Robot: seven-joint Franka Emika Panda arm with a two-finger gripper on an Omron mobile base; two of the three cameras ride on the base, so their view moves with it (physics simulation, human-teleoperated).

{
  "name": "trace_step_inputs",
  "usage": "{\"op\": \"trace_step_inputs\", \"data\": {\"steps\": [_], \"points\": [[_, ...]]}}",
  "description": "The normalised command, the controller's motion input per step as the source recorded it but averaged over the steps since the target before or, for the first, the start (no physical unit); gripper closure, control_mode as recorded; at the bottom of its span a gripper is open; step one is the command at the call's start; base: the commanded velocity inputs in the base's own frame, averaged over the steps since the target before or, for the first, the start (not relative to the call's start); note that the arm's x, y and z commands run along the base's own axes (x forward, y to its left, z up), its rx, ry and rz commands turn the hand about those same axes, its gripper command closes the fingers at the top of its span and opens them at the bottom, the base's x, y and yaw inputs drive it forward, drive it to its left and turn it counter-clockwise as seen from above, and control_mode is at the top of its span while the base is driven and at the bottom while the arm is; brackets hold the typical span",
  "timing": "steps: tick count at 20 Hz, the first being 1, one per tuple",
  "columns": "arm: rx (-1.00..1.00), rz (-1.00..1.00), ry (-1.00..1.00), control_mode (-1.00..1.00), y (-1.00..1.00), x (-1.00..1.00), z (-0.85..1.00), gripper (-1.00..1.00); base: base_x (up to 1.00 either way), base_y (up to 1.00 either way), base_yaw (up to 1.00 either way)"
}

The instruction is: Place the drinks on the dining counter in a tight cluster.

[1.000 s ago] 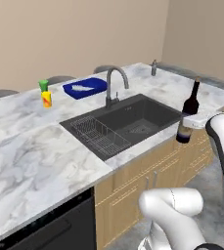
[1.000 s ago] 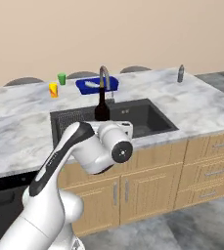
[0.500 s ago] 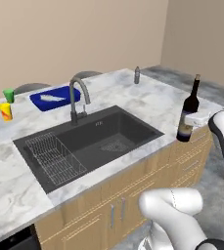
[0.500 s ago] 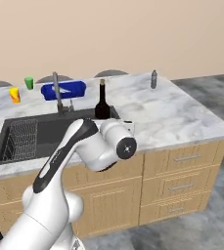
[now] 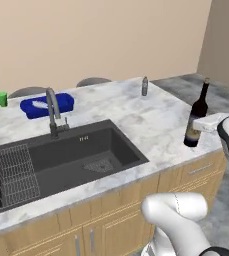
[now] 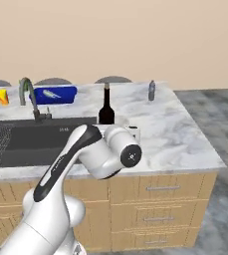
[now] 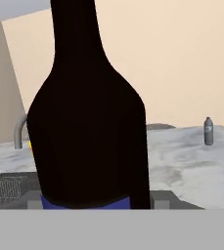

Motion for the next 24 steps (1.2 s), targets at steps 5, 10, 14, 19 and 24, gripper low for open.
{"op": "trace_step_inputs", "data": {"steps": [5, 10, 14, 19, 24], "points": [[0.0, 0.0, 0.0, 1.0, 0.0, 0.0, 0.0, 1.0, 0.12, -1.0, 0.31], [0.0, 0.0, 0.0, 1.0, 0.0, 0.0, 0.0, 1.0, -0.2, -1.0, -0.07], [0.0, 0.0, 0.0, 1.0, 0.0, 0.0, 0.0, 1.0, 0.48, -1.0, -0.06], [0.0, 0.0, 0.0, 1.0, 0.0, 0.0, 0.0, 1.0, 0.76, -1.0, 0.12], [0.0, 0.0, 0.0, 1.0, 0.0, 0.0, 0.0, 1.0, 0.61, -1.0, 0.12]]}}
